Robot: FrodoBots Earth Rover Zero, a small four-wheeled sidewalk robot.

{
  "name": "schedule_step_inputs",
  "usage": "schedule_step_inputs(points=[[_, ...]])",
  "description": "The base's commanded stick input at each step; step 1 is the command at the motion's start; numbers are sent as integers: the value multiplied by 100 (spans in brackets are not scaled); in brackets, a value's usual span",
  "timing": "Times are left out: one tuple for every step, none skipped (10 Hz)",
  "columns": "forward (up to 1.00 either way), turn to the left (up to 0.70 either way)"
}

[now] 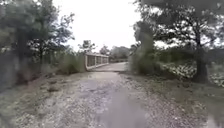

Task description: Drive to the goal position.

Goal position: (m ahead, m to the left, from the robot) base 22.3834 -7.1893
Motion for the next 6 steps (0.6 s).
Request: schedule_step_inputs(points=[[70,25],[70,35],[70,35],[70,17],[70,0],[70,0]])
